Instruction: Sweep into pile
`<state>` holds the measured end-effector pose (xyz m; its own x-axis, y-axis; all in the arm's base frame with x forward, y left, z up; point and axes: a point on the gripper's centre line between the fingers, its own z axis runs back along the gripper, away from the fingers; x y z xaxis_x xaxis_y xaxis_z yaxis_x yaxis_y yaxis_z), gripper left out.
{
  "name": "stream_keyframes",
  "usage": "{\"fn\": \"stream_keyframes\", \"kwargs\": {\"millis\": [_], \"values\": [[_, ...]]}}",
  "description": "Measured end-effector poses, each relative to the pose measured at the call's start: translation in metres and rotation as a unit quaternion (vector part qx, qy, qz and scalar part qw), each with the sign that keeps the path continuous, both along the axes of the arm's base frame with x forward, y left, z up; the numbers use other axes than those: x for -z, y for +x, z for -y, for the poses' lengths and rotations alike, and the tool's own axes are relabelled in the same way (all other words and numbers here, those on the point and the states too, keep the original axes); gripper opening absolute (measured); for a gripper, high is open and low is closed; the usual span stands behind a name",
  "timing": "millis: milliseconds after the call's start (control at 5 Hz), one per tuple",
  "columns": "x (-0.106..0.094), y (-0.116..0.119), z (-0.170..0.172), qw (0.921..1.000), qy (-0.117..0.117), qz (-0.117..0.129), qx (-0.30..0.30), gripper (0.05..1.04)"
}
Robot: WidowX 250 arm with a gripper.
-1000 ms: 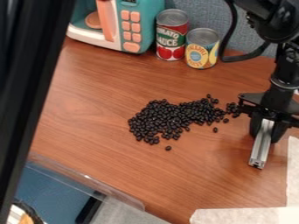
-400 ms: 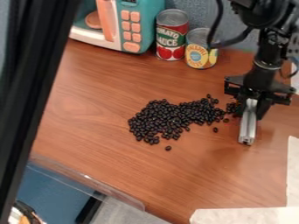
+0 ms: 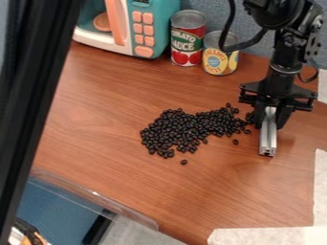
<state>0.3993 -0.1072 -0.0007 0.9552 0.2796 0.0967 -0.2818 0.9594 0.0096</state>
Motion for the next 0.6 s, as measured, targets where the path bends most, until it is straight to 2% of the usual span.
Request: {"fn": "stream_keyframes", "kwargs": {"millis": [600], "values": [[0.003,-0.020,-0.050,0.9985,-0.001,-0.011,-0.053,0.368]]}}
